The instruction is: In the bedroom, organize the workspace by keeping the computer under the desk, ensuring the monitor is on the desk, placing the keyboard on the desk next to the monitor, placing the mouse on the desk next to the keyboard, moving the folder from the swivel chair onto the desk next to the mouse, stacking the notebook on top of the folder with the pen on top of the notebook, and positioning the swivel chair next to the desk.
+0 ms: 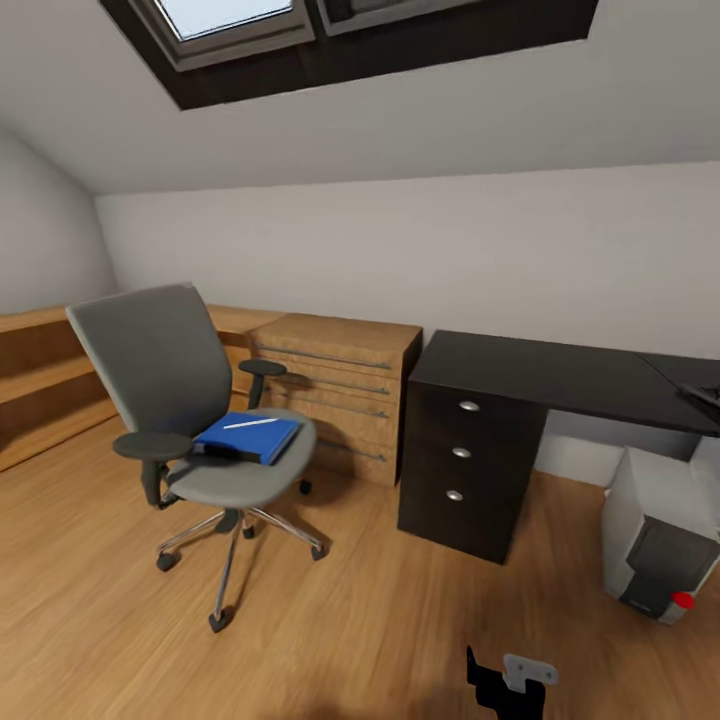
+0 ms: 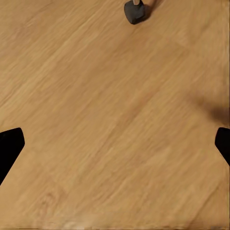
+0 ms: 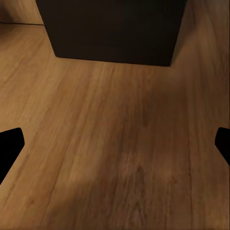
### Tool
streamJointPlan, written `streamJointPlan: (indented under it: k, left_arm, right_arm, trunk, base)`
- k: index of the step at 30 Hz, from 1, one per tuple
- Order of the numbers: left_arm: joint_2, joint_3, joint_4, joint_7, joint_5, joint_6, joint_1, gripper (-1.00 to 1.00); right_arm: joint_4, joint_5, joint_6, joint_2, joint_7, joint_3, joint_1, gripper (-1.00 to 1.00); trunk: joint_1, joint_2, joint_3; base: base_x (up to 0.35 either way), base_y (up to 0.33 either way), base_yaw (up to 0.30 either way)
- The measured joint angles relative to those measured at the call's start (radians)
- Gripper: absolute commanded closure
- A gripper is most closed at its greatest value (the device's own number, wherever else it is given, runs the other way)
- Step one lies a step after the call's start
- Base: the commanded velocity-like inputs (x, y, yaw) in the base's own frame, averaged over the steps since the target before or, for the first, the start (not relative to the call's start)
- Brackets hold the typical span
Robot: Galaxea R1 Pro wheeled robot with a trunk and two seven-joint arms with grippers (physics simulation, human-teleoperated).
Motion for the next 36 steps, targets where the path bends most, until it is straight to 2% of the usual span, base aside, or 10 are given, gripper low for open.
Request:
streamJointPlan:
  k: [2, 5, 8, 9, 11, 16, 24, 33, 36]
  left_arm:
    - [0.003, 0.003, 0.035, -0.031, 0.003, 0.024, 0.0, -1.0]
    - [0.005, 0.006, 0.095, -0.076, 0.017, 0.1, -0.01, -1.0]
    - [0.008, 0.008, 0.138, -0.141, 0.069, 0.172, -0.043, -1.0]
    - [0.01, 0.008, 0.149, -0.162, 0.091, 0.187, -0.051, -1.0]
    - [0.012, 0.009, 0.162, -0.183, 0.111, 0.2, -0.059, -1.0]
    - [0.011, 0.009, 0.179, -0.203, 0.129, 0.206, -0.067, -1.0]
    - [0.011, 0.009, 0.182, -0.205, 0.13, 0.202, -0.067, -1.0]
    - [0.009, 0.006, 0.183, -0.205, 0.13, 0.134, -0.067, -1.0]
    - [0.009, 0.005, 0.193, -0.205, 0.13, 0.131, -0.067, -1.0]
  right_arm:
    - [-0.001, 0.002, -0.001, 0.001, 0.0, 0.0, 0.0, -1.0]
    - [-0.001, 0.004, -0.009, 0.001, -0.001, 0.0, 0.0, -1.0]
    - [-0.001, 0.005, -0.03, 0.002, -0.001, 0.001, 0.0, -1.0]
    - [0.0, 0.006, -0.038, 0.002, -0.002, 0.001, 0.0, -1.0]
    - [0.0, 0.007, -0.045, 0.004, -0.002, 0.001, 0.0, -1.0]
    - [-0.001, 0.008, -0.05, 0.01, -0.002, 0.001, 0.0, -1.0]
    - [0.0, 0.008, -0.049, 0.017, -0.002, 0.0, 0.0, -1.0]
    - [0.0, 0.004, -0.045, 0.017, -0.003, 0.0, 0.0, -1.0]
    - [0.0, 0.003, -0.044, 0.018, -0.003, 0.0, 0.0, -1.0]
  trunk:
    - [-0.008, 0.014, 0.006]
    - [-0.019, 0.035, 0.016]
    - [-0.031, 0.056, 0.025]
    - [-0.035, 0.063, 0.028]
    - [-0.042, 0.077, 0.034]
    - [-0.061, 0.112, 0.05]
    - [-0.092, 0.168, 0.075]
    - [-0.127, 0.231, 0.1]
    - [-0.138, 0.252, 0.105]
  base:
    - [0.0, 0.0, -0.281]
    - [0.0, 0.0, -0.276]
    - [0.0, 0.0, -0.273]
    - [0.0, 0.0, -0.268]
    - [0.0, 0.0, -0.239]
    - [0.0, 0.0, -0.098]
    - [0.0, 0.0, -0.005]
    - [0.0, 0.0, 0.0]
    - [0.0, 0.0, 0.0]
